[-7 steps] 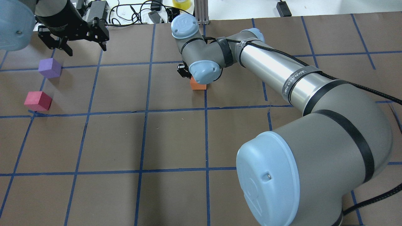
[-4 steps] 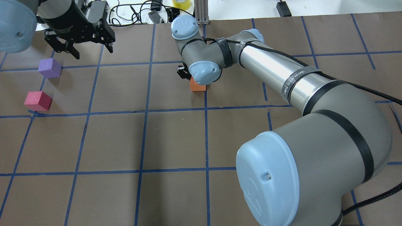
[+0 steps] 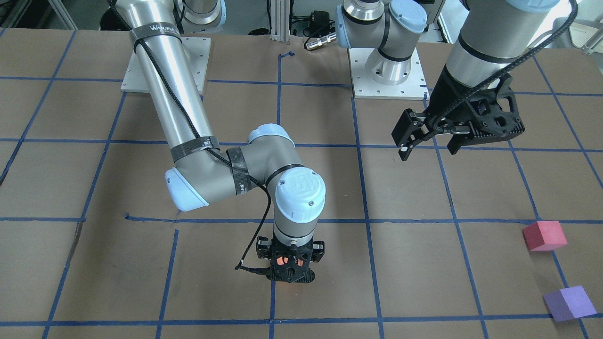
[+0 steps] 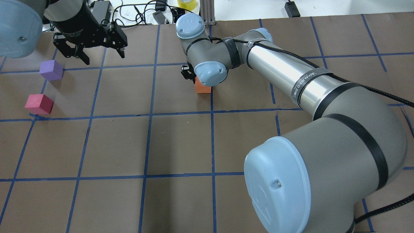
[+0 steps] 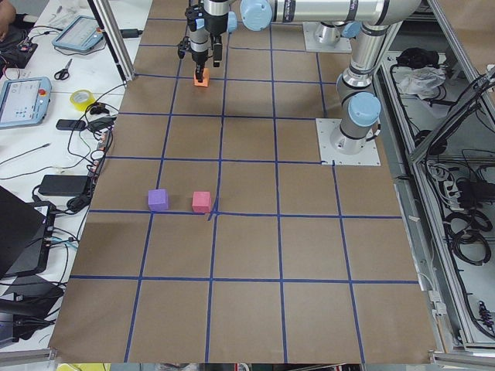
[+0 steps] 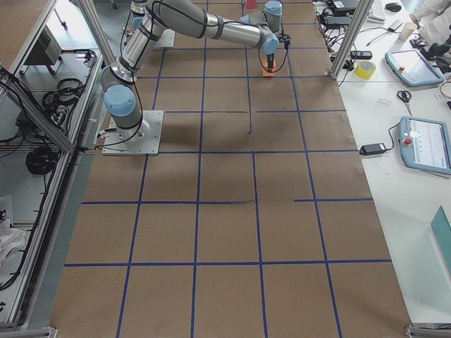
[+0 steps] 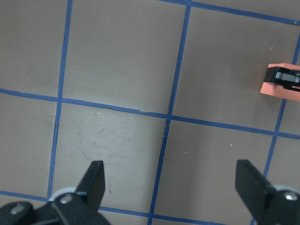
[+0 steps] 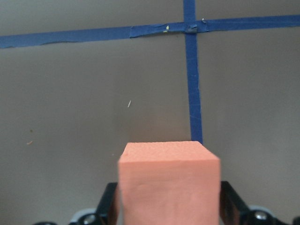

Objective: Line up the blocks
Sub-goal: 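Open the right gripper and raise it away while the left arm starts moving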

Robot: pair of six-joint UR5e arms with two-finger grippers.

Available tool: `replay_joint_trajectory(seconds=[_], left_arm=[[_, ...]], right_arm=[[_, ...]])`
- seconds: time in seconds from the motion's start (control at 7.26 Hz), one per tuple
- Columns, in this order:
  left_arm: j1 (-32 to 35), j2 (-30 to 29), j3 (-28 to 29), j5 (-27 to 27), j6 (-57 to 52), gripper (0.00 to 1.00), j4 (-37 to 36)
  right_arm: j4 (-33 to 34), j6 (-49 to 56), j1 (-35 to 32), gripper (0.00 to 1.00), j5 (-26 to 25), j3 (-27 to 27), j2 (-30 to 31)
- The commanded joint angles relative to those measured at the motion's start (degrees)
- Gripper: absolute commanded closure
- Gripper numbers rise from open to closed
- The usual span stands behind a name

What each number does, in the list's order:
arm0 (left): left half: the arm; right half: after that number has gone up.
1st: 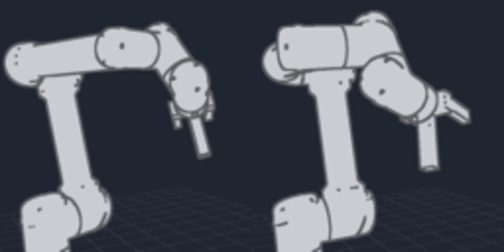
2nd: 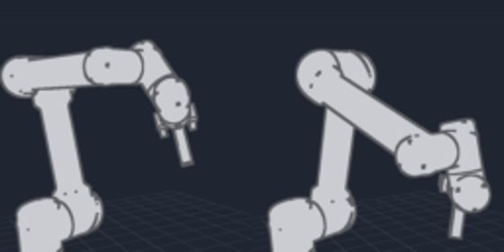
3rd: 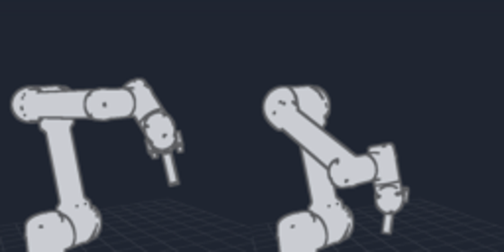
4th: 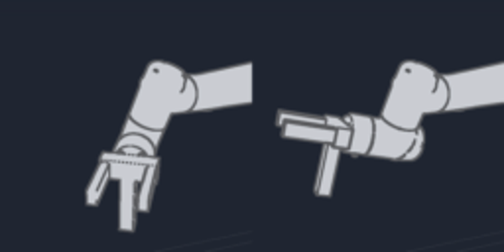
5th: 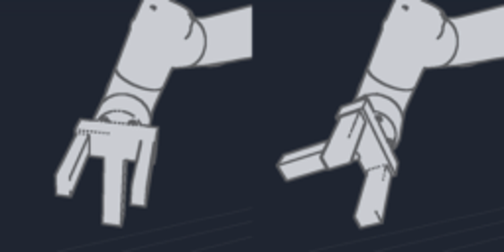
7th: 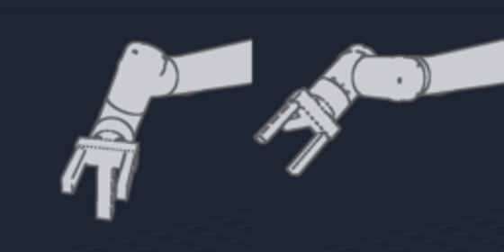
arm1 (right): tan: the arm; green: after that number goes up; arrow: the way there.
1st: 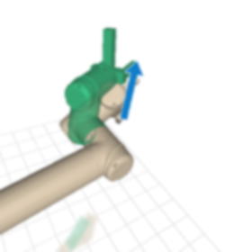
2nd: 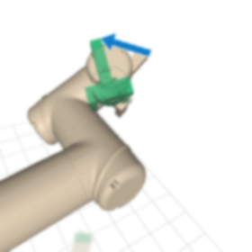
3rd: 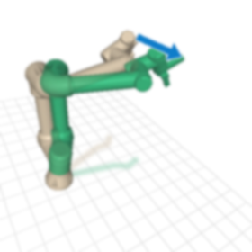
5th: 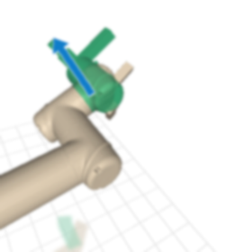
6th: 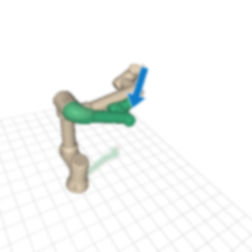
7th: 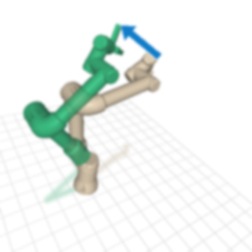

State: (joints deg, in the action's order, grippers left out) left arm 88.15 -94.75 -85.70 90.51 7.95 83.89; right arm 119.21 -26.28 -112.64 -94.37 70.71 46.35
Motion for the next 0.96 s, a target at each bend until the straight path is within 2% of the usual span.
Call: replay_joint_trajectory(seconds=[0.0,0.28,0.69,0.83], left_arm=[[0.36,0.96,0.1,-0.59,-0.04,0.0,1.27],[0.71,0.45,0.01,-1.39,-0.04,0.0,1.28],[0.97,-6.13,1.93,-1.82,1.98,0.0,-0.82],[2.1,-10.24,2.55,-2.0,1.98,0.0,-4.66]], right_arm=[[-3.44,3.49,1.71,0.0,1.38,-0.04,3.64],[-7.82,14.34,7.31,0.0,1.29,-0.04,7.69],[-22.56,30.88,19.27,0.0,0.86,1.71,17.43],[-25.23,31.54,21.56,0.0,1.29,3.37,21.64]])
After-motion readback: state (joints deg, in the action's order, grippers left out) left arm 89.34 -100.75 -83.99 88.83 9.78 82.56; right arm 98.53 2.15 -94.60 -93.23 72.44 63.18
